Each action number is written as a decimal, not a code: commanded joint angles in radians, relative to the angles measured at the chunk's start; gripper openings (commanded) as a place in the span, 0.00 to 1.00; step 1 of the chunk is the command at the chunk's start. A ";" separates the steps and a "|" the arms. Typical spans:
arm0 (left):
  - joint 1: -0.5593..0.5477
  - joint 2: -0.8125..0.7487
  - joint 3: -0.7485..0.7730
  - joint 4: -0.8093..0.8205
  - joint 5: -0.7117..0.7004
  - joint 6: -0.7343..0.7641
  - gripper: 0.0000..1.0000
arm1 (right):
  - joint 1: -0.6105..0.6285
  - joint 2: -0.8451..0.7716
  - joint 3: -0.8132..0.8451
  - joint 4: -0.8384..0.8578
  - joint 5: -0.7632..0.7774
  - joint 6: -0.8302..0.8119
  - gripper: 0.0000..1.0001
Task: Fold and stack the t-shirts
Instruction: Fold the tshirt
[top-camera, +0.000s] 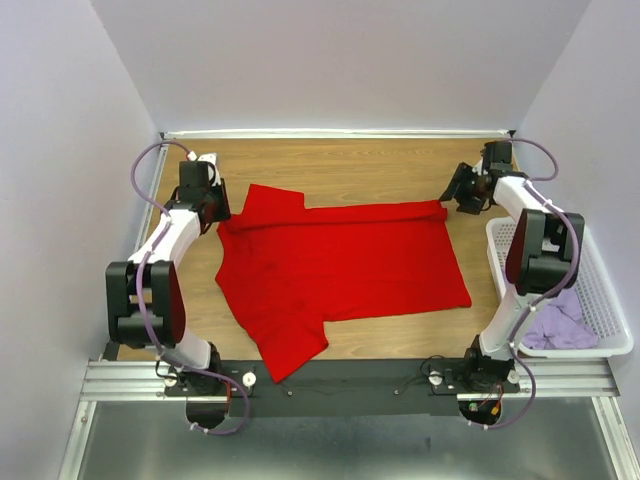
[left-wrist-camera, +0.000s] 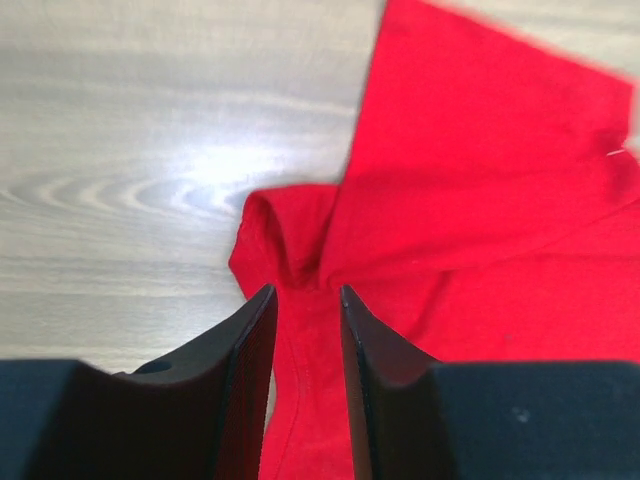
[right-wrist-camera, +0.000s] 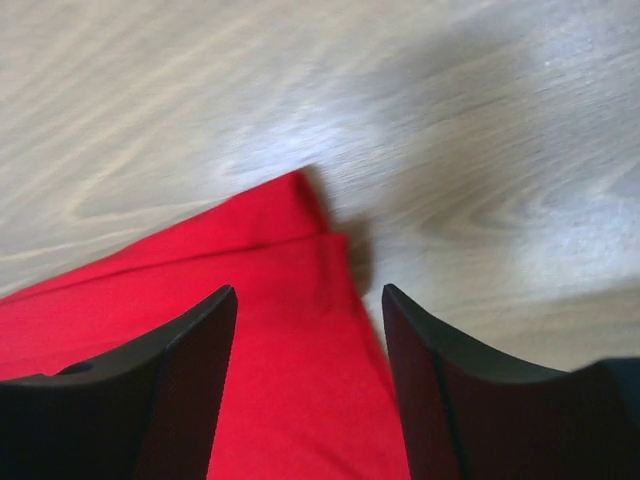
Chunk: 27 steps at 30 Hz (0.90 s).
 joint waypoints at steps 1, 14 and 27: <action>-0.045 -0.051 0.009 0.019 0.008 -0.007 0.40 | 0.042 -0.105 -0.026 -0.017 -0.013 0.005 0.69; -0.114 0.288 0.285 0.045 -0.037 0.003 0.40 | 0.402 0.075 0.205 0.052 -0.063 -0.012 0.73; -0.108 0.568 0.544 0.039 -0.072 -0.009 0.40 | 0.605 0.500 0.613 0.147 -0.192 0.065 0.67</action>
